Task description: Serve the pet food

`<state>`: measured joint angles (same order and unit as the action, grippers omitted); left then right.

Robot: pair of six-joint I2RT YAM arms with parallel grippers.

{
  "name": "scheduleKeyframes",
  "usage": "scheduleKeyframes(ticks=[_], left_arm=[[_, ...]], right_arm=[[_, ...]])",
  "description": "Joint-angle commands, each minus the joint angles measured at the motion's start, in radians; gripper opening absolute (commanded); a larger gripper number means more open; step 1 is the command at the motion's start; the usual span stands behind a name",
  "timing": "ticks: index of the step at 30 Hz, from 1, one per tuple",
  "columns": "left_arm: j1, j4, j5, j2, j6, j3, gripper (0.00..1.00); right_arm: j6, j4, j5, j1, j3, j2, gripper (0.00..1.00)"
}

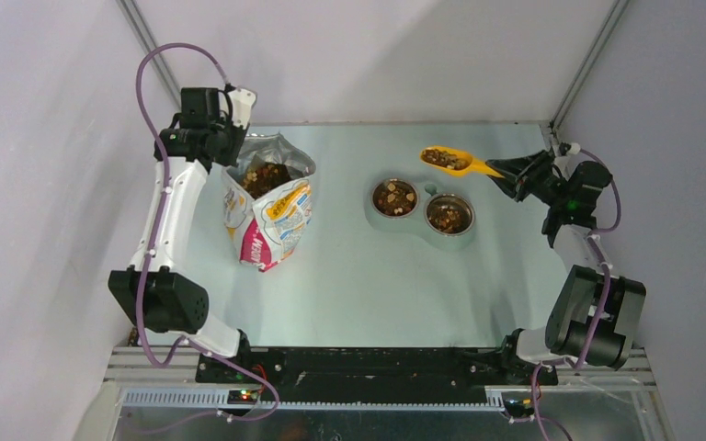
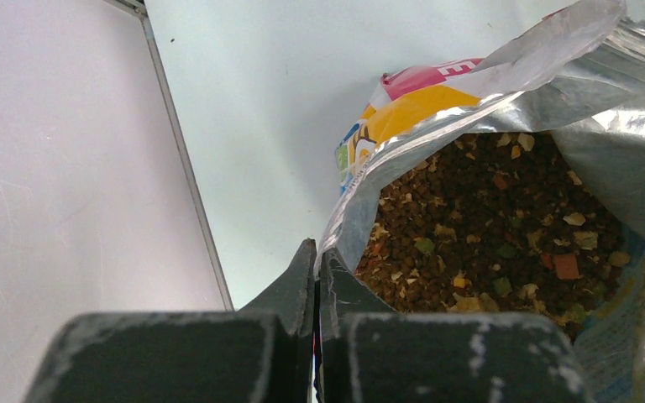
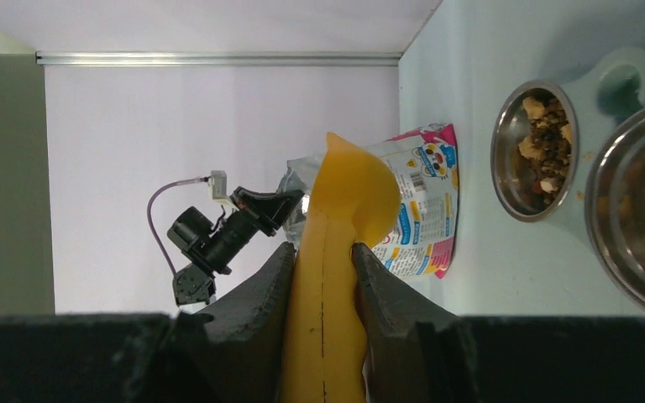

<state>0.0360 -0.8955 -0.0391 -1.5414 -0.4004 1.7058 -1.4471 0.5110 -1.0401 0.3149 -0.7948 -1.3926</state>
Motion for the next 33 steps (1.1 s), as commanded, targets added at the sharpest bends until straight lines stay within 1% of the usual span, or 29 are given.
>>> scheduleKeyframes(ticks=[1, 8, 22, 27, 30, 33], left_arm=[[-0.016, 0.024, 0.007, -0.026, -0.005, 0.041, 0.0], [-0.017, 0.024, 0.01, -0.034, -0.006, 0.045, 0.0], [-0.024, 0.034, 0.021, -0.024, 0.011, 0.029, 0.0], [-0.024, 0.034, 0.026, -0.031, 0.016, 0.036, 0.0], [-0.024, 0.037, 0.028, -0.034, 0.019, 0.041, 0.0], [-0.025, 0.04, 0.03, -0.033, 0.023, 0.036, 0.0]], right_arm=[[0.062, 0.032, -0.034, 0.032, 0.008, 0.03, 0.0], [0.18, -0.059, -0.042, 0.08, 0.03, 0.023, 0.0], [0.362, -0.213, -0.049, 0.159, 0.074, 0.004, 0.0], [0.401, -0.249, -0.054, 0.176, 0.086, 0.005, 0.0], [0.446, -0.307, -0.045, 0.182, 0.086, 0.014, 0.0], [0.53, -0.378, -0.017, 0.181, 0.083, 0.028, 0.0]])
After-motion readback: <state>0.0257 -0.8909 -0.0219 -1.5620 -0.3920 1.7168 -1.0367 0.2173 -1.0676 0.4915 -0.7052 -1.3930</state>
